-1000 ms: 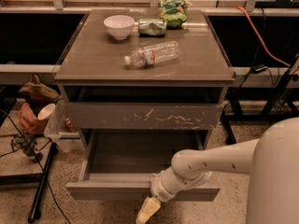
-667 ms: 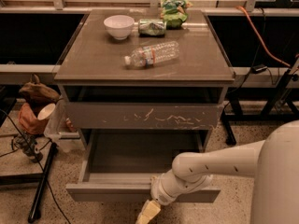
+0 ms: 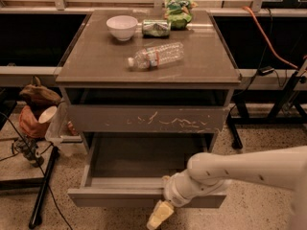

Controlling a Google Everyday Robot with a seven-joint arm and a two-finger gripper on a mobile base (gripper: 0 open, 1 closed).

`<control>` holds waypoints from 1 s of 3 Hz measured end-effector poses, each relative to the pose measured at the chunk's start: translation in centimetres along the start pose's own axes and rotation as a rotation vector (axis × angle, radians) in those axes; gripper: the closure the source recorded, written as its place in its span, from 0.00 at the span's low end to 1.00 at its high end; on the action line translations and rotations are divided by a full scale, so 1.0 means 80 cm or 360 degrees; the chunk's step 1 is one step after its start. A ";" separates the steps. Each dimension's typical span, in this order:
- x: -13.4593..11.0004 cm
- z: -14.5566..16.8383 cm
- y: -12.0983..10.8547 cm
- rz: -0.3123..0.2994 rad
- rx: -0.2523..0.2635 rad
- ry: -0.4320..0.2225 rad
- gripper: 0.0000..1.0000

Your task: Open middle drawer

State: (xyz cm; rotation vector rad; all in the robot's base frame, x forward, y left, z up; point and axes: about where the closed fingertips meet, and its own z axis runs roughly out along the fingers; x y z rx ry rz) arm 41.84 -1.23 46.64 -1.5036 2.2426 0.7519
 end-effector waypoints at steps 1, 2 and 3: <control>-0.024 -0.115 -0.003 -0.0056 0.0168 -0.0103 0.00; -0.036 -0.231 0.032 -0.0065 0.0341 -0.0201 0.00; -0.048 -0.317 0.096 -0.0049 0.0505 -0.0280 0.00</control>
Offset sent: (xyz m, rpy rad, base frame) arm -0.0417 -0.1673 0.3481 -0.0059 -0.4829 -0.2591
